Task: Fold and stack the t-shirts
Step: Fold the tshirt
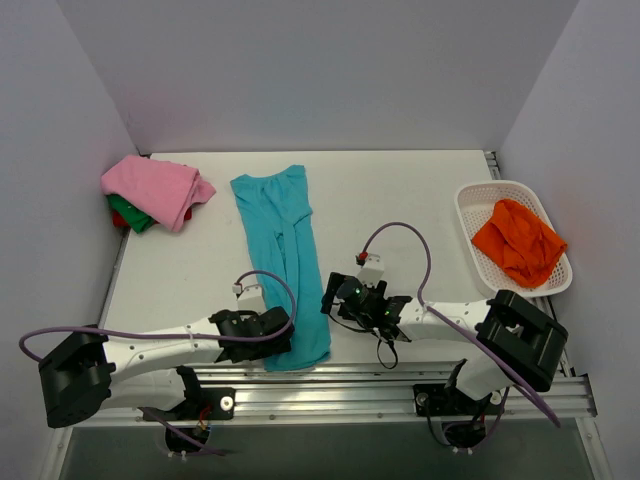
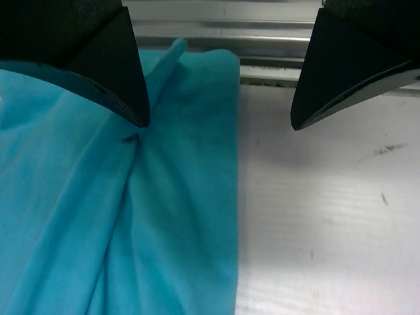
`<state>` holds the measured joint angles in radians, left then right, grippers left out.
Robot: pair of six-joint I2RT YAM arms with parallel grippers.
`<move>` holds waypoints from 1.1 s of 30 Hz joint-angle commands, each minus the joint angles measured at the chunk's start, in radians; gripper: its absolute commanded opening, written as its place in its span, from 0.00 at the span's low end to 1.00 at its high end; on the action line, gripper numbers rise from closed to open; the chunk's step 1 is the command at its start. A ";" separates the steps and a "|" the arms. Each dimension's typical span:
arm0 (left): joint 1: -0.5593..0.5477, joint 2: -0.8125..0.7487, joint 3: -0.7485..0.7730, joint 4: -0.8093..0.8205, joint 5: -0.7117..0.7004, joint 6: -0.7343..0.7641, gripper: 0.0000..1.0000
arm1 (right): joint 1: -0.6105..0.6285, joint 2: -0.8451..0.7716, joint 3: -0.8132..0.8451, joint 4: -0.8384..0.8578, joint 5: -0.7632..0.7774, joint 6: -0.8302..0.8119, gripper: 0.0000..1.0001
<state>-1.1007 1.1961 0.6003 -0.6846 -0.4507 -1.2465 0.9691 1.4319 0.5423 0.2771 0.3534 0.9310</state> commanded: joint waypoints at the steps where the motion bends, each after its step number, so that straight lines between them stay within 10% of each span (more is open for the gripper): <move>1: -0.053 -0.093 -0.060 -0.024 0.093 -0.117 0.98 | -0.003 0.087 -0.013 0.008 -0.114 0.020 0.95; 18: -0.156 -0.155 -0.204 0.056 0.109 -0.214 0.88 | 0.166 0.108 -0.059 -0.059 -0.048 0.167 0.83; 33: -0.156 -0.121 -0.182 0.094 -0.014 -0.199 0.73 | 0.186 -0.206 -0.102 -0.345 -0.060 0.137 0.80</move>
<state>-1.2617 1.0458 0.4191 -0.6395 -0.3649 -1.4113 1.1431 1.2449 0.4572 0.0826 0.3222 1.0695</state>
